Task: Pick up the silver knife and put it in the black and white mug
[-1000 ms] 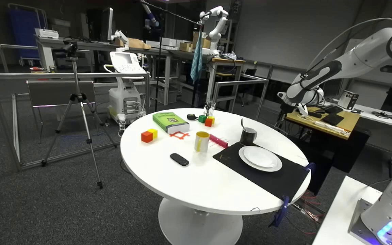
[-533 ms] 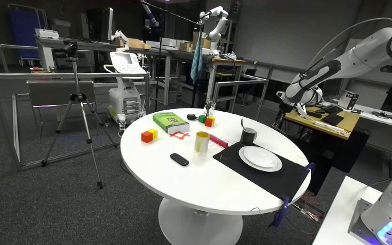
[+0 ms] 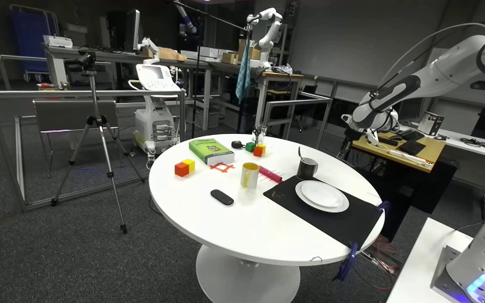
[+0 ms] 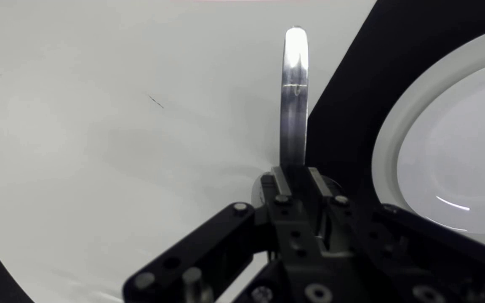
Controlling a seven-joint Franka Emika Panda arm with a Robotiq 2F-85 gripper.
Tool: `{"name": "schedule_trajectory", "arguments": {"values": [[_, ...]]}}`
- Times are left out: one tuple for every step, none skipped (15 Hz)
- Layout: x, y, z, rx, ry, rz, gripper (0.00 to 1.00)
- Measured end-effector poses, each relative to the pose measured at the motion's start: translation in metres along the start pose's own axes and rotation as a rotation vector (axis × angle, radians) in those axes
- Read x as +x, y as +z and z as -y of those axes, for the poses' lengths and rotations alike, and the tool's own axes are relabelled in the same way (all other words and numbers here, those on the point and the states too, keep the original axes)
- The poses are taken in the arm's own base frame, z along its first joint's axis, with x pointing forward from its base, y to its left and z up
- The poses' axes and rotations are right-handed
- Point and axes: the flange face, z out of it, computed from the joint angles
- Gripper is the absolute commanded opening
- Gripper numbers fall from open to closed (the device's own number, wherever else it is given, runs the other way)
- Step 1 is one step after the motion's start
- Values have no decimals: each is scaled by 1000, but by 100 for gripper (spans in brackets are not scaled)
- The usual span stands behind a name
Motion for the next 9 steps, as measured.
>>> {"name": "schedule_trajectory", "arguments": {"values": [[2,4,3,2,7,1,4],[5,7,6,0,16,-1,4],[8,9,9,-5,23,-5,4],[11,12,11,-12,30,-10,4],[15,13,13,-19,36,-16,4],[18,14,15,-27,41,-22,4],[20,13,15,-36,46,-29,4],[23,12,14,-46,49,-35,4],[25,10,13,-56,53,-44,4]]}}
